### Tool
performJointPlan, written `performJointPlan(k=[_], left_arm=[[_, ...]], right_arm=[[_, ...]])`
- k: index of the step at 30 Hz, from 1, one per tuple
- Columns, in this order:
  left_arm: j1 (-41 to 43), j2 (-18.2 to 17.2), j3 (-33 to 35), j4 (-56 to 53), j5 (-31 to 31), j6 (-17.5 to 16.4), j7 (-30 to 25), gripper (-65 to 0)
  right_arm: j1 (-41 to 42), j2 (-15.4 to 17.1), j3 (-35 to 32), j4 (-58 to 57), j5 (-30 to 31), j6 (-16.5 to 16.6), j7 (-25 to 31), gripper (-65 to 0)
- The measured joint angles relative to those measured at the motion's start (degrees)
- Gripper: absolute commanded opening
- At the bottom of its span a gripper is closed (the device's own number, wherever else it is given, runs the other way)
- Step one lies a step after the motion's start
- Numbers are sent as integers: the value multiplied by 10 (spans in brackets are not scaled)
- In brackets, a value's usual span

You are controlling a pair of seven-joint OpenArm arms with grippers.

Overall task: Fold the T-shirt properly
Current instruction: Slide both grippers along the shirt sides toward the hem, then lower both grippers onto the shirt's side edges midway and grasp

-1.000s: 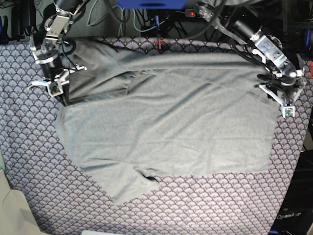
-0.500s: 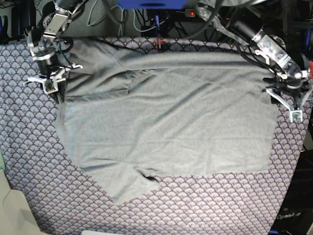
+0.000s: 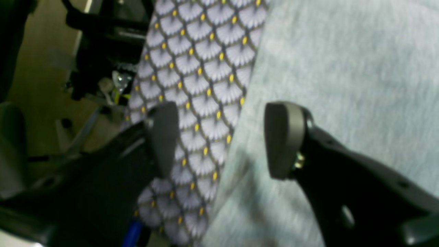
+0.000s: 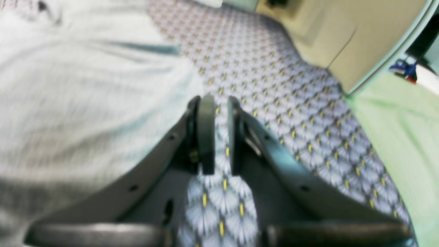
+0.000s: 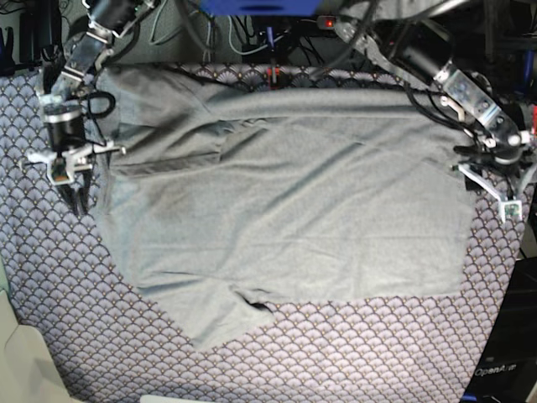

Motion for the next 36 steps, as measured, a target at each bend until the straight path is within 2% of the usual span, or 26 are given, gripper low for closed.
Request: performJointPlan(k=[3,7,9,12,14,16,19,22,23,29,32,35,36], left_arm=[[-30,0,3,-32,5,-1,-2,-261],[-88,-2,2,-89,74,0,6,-258],[-125,0,2,-115,95,0,2,-258],[-177,-1,3,-149,113,0,-9,-260],[-196,-4,3,-169,116,0,-9,-260],[-207,-12,12,-196,122,0,-4,-260],[-220,-35,62,-256,120,0,-6,-260],[-224,-50,104,-300,89,0,-8,-260],[-223,-58,125,-316,65,7,-8,-260],[-232,-139,216,-427,-63,137,-12,-257],[-233,-174,258,-487,-130,169,-57,-257],[-237,-192,290,-551,-160,212,-93,-257],[-238,-197,300,-568,-170,218,-109,-256]], right_arm=[[25,-2,-2,-2,-2,2,-2,-562],[83,-2,0,-19,-2,0,-18,-558],[126,-2,-2,-44,-3,4,-57,-558],[198,7,-4,-92,-45,1,-120,-561],[240,10,0,-128,-77,2,-170,-560],[268,20,-4,-169,-78,1,-189,-558],[298,33,-8,-231,-83,-2,-224,-558],[313,45,-27,-297,-82,0,-229,-558],[317,48,-31,-316,-81,0,-228,-558],[332,83,-56,-420,-82,0,-231,-558],[356,100,-57,-474,-82,0,-229,-558],[387,121,-58,-518,-80,0,-228,-558],[395,126,-58,-527,-81,0,-228,-558]])
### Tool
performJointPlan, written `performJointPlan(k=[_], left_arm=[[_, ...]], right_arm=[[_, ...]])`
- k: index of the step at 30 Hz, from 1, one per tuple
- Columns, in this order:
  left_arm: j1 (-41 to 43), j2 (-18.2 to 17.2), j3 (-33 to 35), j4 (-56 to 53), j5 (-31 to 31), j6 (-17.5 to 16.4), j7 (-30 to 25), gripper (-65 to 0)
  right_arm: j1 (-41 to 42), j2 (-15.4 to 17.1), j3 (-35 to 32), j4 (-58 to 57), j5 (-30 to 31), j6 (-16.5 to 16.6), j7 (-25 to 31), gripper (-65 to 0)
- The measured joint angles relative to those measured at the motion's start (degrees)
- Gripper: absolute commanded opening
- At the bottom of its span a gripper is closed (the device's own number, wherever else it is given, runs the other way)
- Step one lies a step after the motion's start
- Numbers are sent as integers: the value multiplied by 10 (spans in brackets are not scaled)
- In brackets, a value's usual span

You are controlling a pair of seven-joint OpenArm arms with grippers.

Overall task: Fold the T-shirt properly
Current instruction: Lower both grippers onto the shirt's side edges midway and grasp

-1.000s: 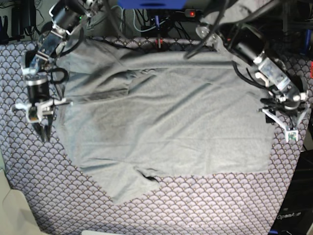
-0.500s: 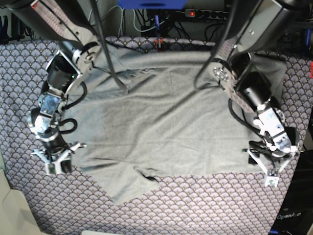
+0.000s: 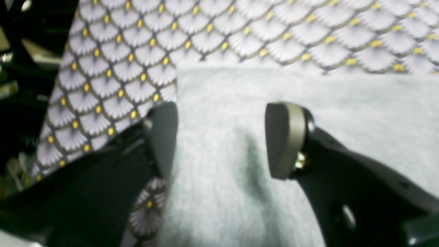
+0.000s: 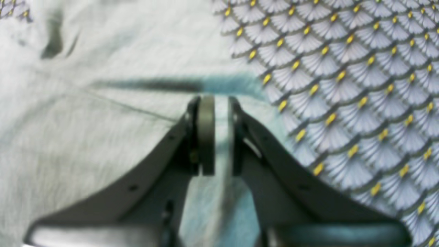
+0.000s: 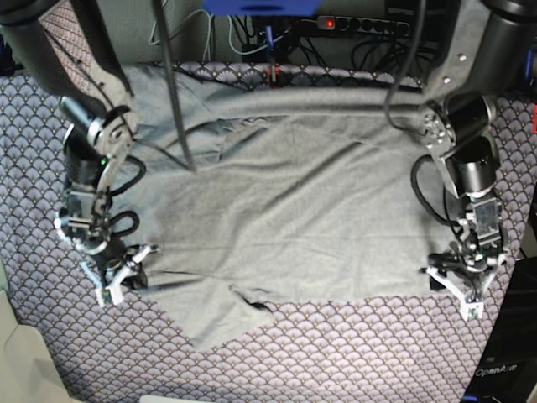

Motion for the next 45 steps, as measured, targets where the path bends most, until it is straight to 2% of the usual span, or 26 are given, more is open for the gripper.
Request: performJointPlan(k=[4,8,12,18,21,23,31,33,35,38,42,45], left_arm=[[-2,-14,12,-61,-15,21,-52,-256],[-3,-17,12,-95,-11,52,-88,-256],[-13,-28,12,-128,-13,60,-120,-256],[-10,-37,10,-151,-13,68,-137,-256],[-12,-34,10,-151,-13,101,-161,-256],[-13,-36,10,-151,-13,109,-168,-256],[-13,-36,10,-182,-13,109,-173,-256],[-10,-35,10,-195,-17,108,-201,-256],[-12,-38,10,-211,-17,109,-218,-256],[-15,-38,10,-239,-22,113,-253,-257],[-16,-39,10,-247,-23,112,-259,-260],[-16,-39,9,-247,-23,112,-259,-261]], right_arm=[[12,20,0,-24,0,0,6,-557],[12,20,0,-30,-2,0,21,-556],[11,20,0,-30,-2,0,25,-556],[-29,19,0,-28,-2,0,23,-556],[-33,19,0,-28,0,0,30,-557],[-36,21,0,-26,1,0,30,-557],[-57,25,0,1,6,0,34,-557],[-76,23,0,40,2,0,31,-557],[-98,17,2,78,1,0,28,-560],[-127,-11,3,141,-2,0,26,-561],[-137,-40,2,197,-2,0,25,-562],[-134,-43,2,205,-1,0,28,-562]])
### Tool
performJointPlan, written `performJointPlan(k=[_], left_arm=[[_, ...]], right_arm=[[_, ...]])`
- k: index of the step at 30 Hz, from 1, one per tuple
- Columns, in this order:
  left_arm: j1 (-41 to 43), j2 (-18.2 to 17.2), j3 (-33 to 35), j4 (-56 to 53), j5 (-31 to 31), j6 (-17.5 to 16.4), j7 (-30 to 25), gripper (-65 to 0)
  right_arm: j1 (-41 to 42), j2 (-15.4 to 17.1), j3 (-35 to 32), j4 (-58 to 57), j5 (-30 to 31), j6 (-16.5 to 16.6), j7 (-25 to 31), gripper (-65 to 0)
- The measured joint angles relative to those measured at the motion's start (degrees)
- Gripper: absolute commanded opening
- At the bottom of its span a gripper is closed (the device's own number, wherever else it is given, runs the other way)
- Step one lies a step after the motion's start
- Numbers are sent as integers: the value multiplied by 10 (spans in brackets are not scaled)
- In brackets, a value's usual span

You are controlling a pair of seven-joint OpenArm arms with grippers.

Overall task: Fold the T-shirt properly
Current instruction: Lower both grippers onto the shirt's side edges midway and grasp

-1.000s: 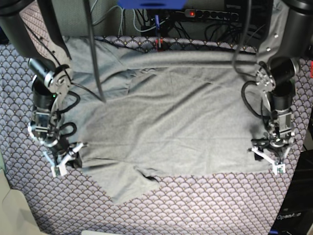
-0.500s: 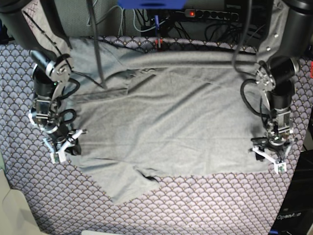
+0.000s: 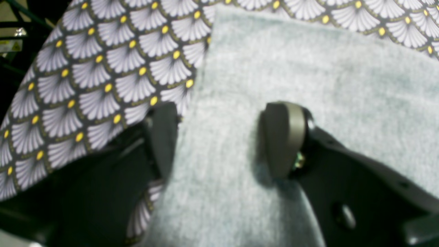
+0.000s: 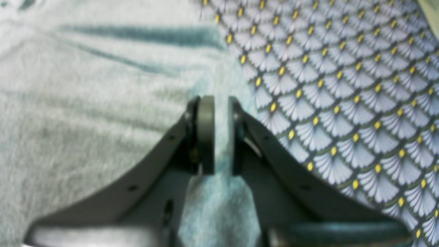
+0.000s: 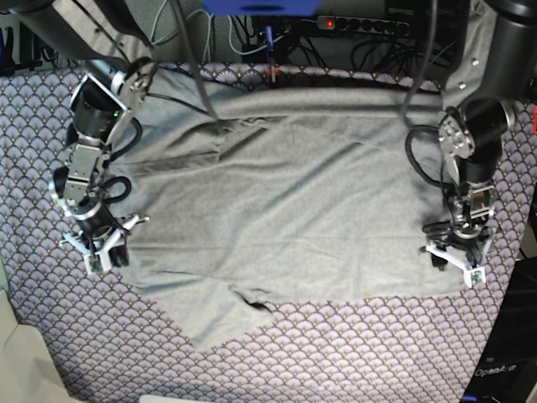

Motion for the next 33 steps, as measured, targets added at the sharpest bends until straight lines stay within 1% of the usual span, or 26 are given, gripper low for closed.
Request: performJointPlan(k=[3,4,5,7,9,11,12,14,16,26,29,31,33], left_arm=[[0,0,-1,0,0,0,0,-262],[0,0,-1,0,0,0,0,-271],[0,0,-1,0,0,0,0,-295],[0,1,-1,0,0,-2,0,-373],[0,3,-1,0,0,-5,0,-469],[0,5,-1,0,1,-7,0,-549],[0,5,-1,0,2,-6,0,-586],[0,5,-1,0,2,-5,0,-631],[0,3,-1,0,2,-6,0,-650],[0,3,-1,2,2,-6,2,-650],[0,3,-1,2,2,-6,3,-650],[0,4,-1,2,2,-6,3,-650],[0,4,-1,2,2,-6,3,-650]], right_arm=[[0,3,1,-3,0,0,-3,-562],[0,3,1,-3,0,0,-3,-562],[0,3,1,-3,0,0,-3,-562],[0,2,1,-3,0,0,-3,-562],[-3,0,0,-3,3,0,0,-562],[-10,0,0,-3,4,0,-1,-562],[-13,0,0,-3,3,0,-2,-562],[-17,0,1,-3,2,0,-4,-562],[-16,0,1,-3,2,0,-3,-562],[-9,1,0,-3,2,0,-3,-558],[5,2,1,-7,2,0,-8,-558],[23,8,1,-29,2,0,-8,-558],[41,21,0,-59,4,0,-7,-558]])
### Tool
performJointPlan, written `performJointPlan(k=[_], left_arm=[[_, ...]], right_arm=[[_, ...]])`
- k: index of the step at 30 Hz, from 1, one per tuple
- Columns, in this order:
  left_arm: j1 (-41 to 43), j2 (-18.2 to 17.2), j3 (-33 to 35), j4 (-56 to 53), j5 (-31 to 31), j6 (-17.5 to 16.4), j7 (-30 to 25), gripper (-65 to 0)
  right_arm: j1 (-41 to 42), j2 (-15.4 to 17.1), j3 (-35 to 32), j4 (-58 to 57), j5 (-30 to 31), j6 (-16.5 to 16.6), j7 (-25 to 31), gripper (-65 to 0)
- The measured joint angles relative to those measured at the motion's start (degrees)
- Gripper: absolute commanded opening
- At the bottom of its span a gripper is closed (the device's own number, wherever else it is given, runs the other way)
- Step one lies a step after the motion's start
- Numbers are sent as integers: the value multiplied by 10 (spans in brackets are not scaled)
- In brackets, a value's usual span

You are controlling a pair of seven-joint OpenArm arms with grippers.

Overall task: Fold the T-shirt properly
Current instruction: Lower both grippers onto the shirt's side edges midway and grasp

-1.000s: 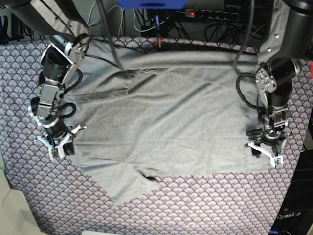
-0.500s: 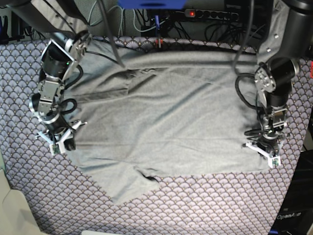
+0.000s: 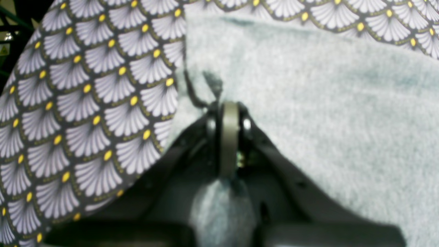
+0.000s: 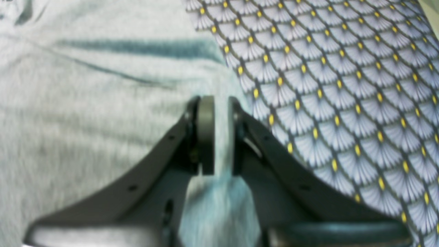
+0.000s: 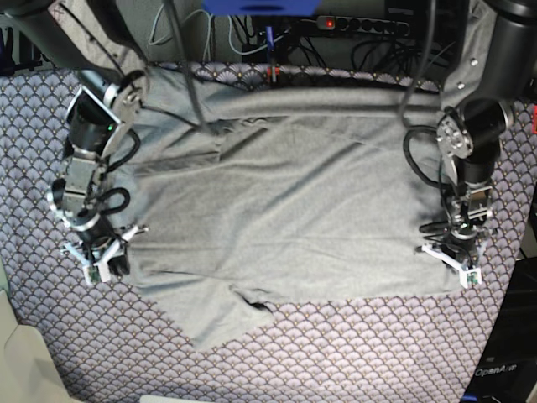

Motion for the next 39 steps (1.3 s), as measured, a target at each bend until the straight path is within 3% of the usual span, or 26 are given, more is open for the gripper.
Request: performJointPlan(k=[7,14,17,22,25,33,39], left_arm=[[0,1,0,0,0,2,0,-650],[0,1,0,0,0,2,0,-650],[0,1,0,1,0,2,0,-650],[0,1,0,1,0,2,0,-650],[0,1,0,0,0,2,0,-650],[0,1,0,1,0,2,0,-650],[0,1,0,1,0,2,0,-650]], right_arm=[[40,40,1,-80,-2,0,0,-558],[48,47,1,-92,-1,0,4,-552],[49,47,0,-94,0,-40,4,-496],[49,47,0,-94,0,-41,4,-332],[48,48,0,-94,0,-41,5,-279],[30,42,-1,-100,0,-41,5,-268],[57,57,-3,-192,9,-43,18,-269]])
